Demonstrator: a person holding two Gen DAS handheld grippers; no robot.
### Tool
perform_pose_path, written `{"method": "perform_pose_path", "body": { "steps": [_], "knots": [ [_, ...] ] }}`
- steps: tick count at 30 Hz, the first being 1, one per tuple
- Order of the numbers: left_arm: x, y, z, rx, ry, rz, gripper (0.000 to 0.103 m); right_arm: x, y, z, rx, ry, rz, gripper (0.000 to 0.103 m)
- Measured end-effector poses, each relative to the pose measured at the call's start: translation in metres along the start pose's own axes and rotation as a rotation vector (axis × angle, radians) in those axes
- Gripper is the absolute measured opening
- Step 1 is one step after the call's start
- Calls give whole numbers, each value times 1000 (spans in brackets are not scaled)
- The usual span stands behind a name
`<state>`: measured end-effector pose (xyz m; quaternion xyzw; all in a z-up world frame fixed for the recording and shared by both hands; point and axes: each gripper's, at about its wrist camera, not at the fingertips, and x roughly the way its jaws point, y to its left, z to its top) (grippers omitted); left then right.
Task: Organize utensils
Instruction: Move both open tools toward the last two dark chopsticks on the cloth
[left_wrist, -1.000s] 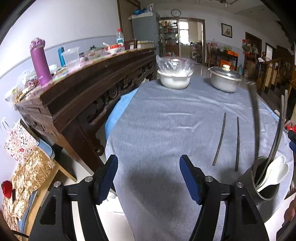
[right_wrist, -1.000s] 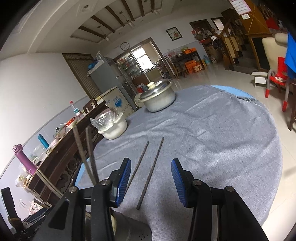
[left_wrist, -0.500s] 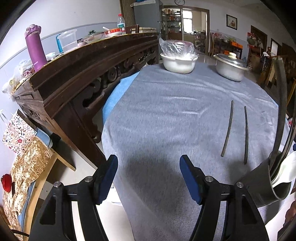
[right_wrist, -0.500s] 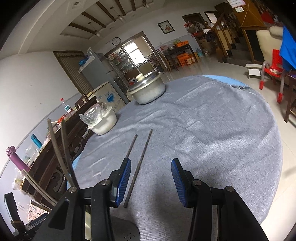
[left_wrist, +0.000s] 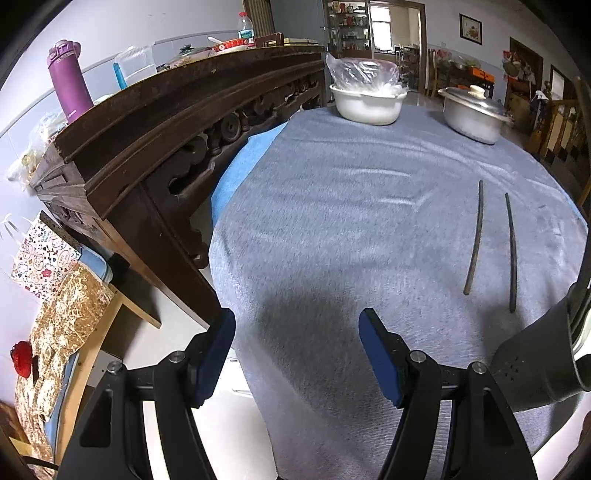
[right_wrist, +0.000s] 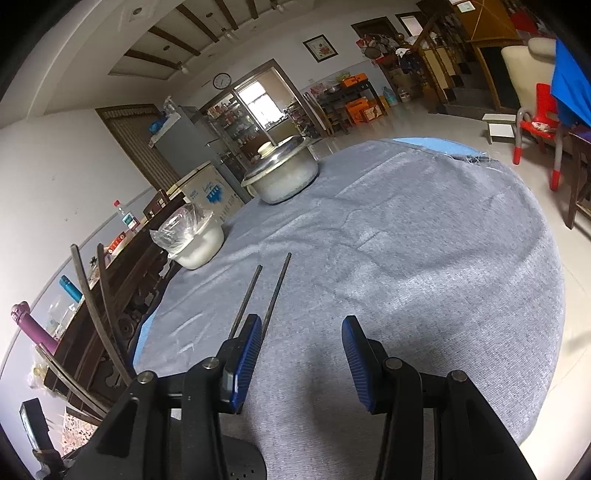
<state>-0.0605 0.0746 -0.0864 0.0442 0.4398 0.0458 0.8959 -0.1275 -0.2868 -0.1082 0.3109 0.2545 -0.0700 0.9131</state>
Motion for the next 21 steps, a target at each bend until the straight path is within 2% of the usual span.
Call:
{"method": "perform_pose_path", "body": {
  "steps": [7,16,21],
  "knots": [
    [5,-5,6,9,7,3,70,1,-6,3,20,4,8,48],
    [16,0,32,3,-22,14,70,0,-12,7,23,1,-2,48],
    [26,-2,31,4,1,-11,70,9,-14,6,36,24,-7,48]
  ]
}}
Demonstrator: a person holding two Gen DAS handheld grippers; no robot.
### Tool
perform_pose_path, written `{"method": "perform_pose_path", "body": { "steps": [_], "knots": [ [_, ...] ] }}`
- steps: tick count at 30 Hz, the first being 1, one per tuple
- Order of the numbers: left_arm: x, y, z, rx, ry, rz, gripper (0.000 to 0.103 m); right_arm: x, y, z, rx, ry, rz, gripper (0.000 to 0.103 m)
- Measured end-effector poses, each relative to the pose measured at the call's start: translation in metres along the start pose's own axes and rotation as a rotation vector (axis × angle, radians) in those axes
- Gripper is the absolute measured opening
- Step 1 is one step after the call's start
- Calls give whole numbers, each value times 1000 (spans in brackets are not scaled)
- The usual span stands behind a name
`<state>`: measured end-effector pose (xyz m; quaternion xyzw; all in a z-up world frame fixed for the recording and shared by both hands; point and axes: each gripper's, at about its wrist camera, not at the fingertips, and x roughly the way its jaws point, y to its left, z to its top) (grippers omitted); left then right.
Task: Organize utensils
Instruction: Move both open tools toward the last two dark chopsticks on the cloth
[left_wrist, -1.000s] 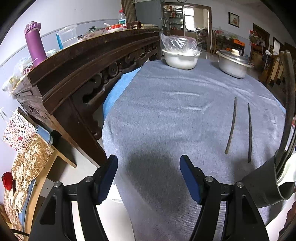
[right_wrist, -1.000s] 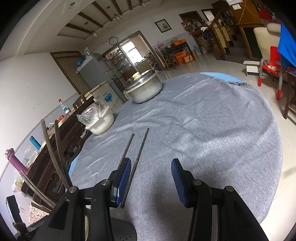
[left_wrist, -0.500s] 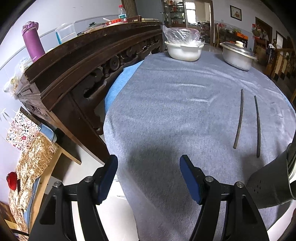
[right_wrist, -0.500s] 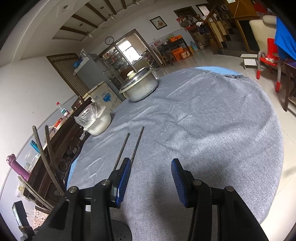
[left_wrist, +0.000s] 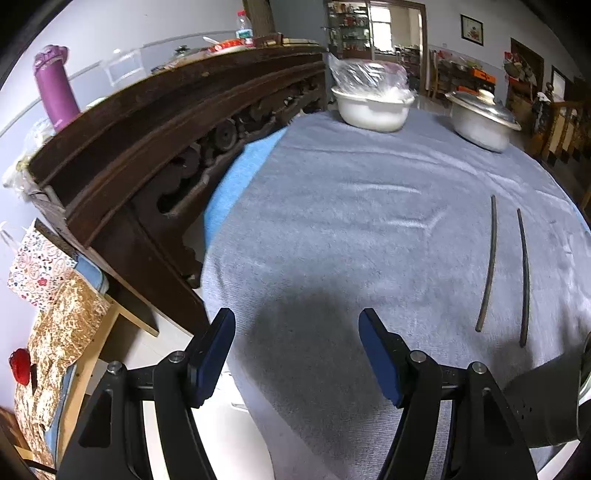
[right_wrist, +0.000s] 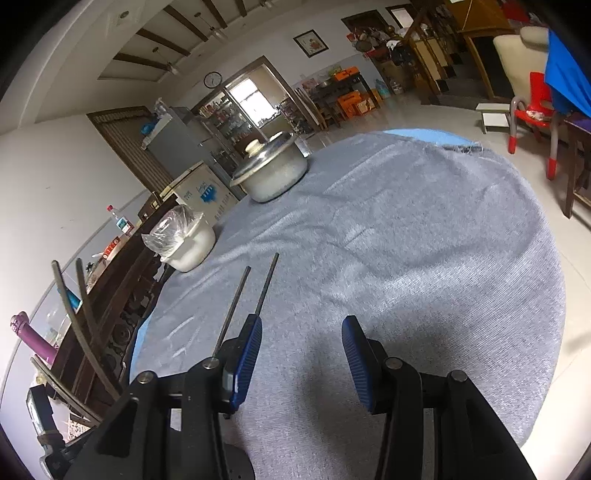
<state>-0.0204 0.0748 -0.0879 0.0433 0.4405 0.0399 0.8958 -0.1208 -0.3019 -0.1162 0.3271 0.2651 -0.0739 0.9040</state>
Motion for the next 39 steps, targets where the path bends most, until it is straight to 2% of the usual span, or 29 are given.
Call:
{"method": "perform_pose_path", "body": {
  "steps": [12,20,23,25,30,33,39],
  "knots": [
    [20,-6,19,48,-10,13,70,17,1,4,-17,28,-30,48],
    [32,-12,33,89,-7,9,70,38,5,18,-29,79,-47,48],
    [37,-16,45,119,-21,13,70,53,15,33,-55,123,-44,48],
    [40,-19,53,137,-29,17,70,69,20,46,-55,184,-36,48],
    [49,-30,78,196,-42,17,70,104,37,72,-86,301,-85,48],
    [54,-39,92,226,-25,-18,70,123,49,85,-103,356,-111,48],
    [60,-58,114,269,29,-136,70,164,68,100,-127,464,-161,48]
  ]
}}
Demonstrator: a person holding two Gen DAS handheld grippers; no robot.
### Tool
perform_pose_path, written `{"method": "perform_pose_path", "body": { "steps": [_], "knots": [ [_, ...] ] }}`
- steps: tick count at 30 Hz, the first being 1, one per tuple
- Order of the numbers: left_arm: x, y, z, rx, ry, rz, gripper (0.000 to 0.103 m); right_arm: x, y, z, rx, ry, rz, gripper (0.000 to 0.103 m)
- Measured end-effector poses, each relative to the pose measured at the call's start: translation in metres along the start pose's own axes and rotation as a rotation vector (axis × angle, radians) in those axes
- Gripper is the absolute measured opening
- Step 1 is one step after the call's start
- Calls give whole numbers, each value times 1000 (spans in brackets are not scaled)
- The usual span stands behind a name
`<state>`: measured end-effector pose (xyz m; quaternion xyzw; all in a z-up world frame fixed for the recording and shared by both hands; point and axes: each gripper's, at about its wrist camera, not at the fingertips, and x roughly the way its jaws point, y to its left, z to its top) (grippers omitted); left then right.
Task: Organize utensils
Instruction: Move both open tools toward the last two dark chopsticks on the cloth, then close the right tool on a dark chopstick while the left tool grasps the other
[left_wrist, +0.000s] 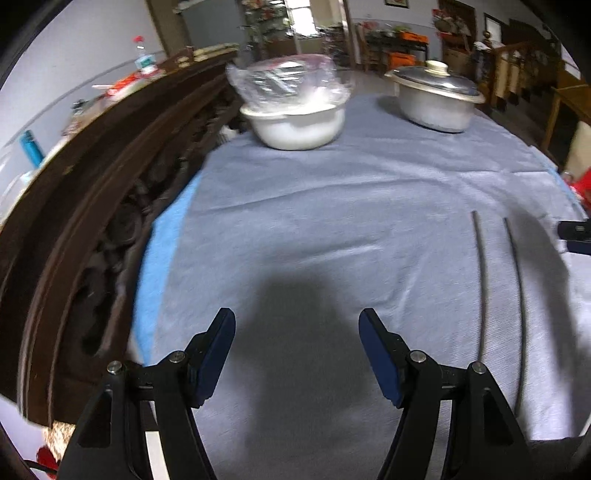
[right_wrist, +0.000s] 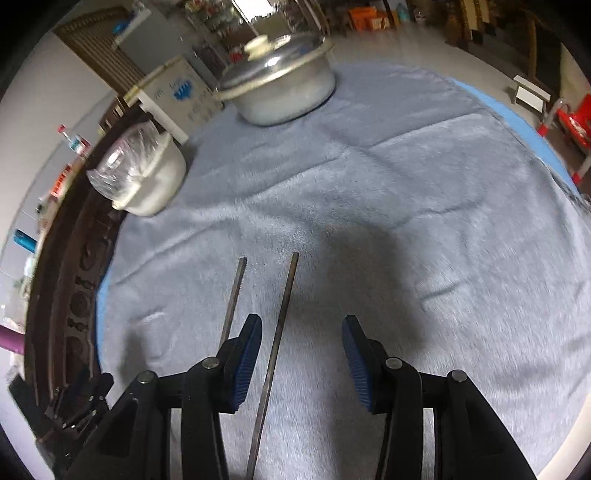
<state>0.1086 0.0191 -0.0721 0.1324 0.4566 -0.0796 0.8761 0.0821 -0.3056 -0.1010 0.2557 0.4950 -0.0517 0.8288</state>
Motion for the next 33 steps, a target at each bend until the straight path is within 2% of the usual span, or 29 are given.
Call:
{"method": "perform_pose_path", "body": {
  "steps": [3,5,9,11,15,17,23,28,33],
  "knots": [
    [7,-5,10,14,28,-49,70,17,8,12,2,48,-18,48],
    [11,-8,14,20,45,-70,70,29,12,17,1,80,-39,43],
    [13,-12,20,27,52,-90,70,51,20,26,-10,110,-104,38],
    [14,-12,23,26,50,-92,70,59,24,30,-9,120,-125,32],
    [16,-12,29,30,44,-99,70,72,36,34,-54,132,-177,30],
    [17,-15,34,43,35,-103,70,78,38,35,-59,141,-193,24],
    [23,-34,54,75,24,-165,70,79,43,36,-127,111,-233,8],
    [34,-64,74,105,26,-236,70,74,34,37,-152,82,-234,8],
    [54,-108,85,151,67,-315,70,66,11,40,-143,66,-221,8]
  ]
}}
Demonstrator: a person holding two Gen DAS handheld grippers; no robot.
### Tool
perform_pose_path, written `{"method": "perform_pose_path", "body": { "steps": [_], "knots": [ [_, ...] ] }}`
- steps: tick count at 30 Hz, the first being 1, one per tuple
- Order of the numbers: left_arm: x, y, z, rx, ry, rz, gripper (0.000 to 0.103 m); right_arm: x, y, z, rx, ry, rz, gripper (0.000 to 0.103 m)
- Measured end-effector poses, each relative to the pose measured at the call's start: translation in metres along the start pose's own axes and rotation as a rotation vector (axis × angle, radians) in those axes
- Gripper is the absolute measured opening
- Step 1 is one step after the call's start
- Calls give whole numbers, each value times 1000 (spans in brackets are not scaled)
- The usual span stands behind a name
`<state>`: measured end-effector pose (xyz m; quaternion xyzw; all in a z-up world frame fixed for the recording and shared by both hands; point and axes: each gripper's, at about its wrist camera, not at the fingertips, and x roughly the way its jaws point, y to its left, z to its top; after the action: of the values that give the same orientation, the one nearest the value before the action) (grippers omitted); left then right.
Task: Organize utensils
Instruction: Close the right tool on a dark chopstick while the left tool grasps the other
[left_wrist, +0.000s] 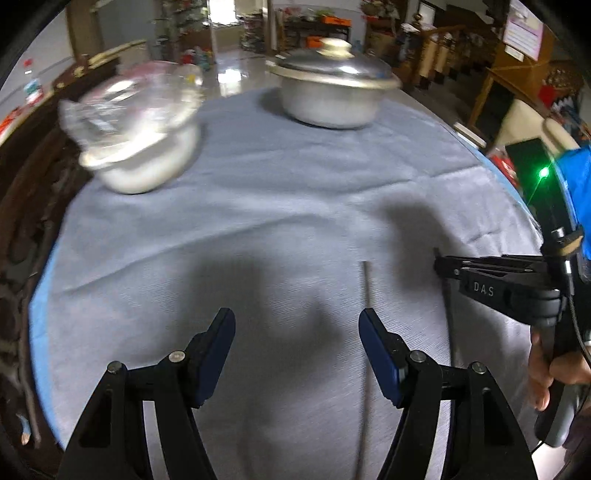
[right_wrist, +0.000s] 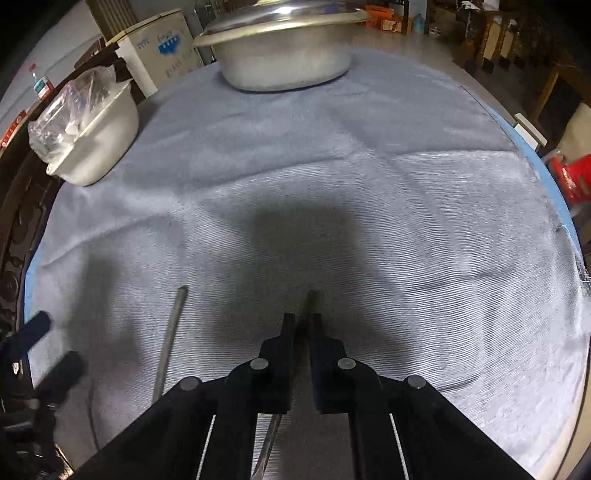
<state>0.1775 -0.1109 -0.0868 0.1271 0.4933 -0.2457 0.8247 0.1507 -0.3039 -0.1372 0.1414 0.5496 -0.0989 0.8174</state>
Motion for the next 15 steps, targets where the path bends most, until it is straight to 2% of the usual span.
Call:
{"method": "perform_pose_path", "body": {
  "steps": [4,8,13,14,15],
  "knots": [
    [24,-20,10,30,39,-39,70,-2,-10,0,-5,2,24,7],
    [39,-32,14,52,66,-42,68,-5,-15,-1,-12,8,42,8],
    [54,-34,15,41,123,-69,45,-9,-21,-1,-16,18,60,8],
    [55,-34,15,34,121,-66,45,-9,-22,-1,-18,19,61,8],
    [55,-33,16,35,114,-69,38,-9,-24,0,-22,19,61,8]
  ]
}}
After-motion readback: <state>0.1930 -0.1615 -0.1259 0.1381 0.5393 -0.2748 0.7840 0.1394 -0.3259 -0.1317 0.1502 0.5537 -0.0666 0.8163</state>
